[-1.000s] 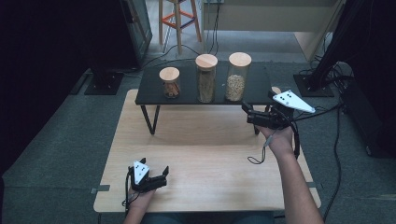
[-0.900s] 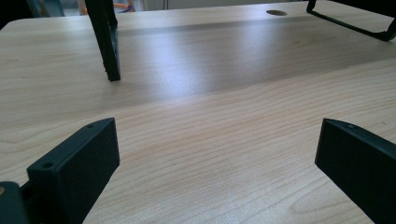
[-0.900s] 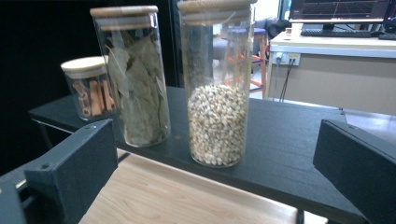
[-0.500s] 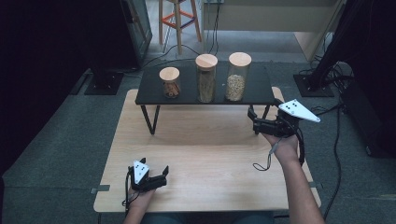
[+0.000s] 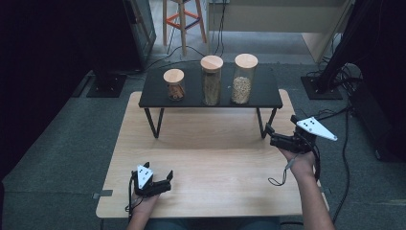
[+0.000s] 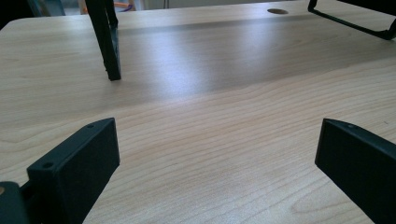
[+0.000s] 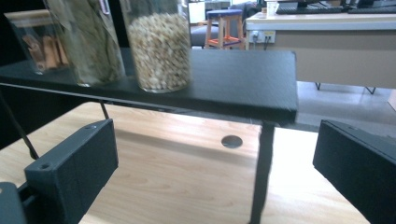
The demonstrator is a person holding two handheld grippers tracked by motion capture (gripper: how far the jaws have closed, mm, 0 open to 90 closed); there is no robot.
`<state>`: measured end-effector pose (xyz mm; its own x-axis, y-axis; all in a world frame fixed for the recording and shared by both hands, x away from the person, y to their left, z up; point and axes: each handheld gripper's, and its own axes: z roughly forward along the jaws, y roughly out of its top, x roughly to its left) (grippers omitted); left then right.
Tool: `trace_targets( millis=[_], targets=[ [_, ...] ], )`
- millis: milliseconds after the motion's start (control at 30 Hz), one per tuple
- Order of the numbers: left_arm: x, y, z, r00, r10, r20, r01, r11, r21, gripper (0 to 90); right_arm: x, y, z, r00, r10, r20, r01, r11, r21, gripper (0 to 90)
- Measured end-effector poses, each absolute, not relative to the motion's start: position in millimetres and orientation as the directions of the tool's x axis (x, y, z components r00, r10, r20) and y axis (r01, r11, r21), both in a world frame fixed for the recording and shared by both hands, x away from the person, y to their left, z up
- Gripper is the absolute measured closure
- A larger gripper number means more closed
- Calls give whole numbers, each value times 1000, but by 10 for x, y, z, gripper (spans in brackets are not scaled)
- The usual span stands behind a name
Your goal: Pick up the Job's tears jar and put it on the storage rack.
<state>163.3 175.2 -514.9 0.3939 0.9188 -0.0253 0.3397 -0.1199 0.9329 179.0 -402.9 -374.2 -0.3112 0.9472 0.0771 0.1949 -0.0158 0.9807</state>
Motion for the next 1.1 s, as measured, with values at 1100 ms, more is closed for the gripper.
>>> trace_targets(
  millis=[1100],
  targets=[
    [1626, 1771, -5158, 401, 915, -28, 336, -118, 934, 0, 1522, -4209, -4645, -306, 940, 148, 325, -43, 945, 0]
  ],
)
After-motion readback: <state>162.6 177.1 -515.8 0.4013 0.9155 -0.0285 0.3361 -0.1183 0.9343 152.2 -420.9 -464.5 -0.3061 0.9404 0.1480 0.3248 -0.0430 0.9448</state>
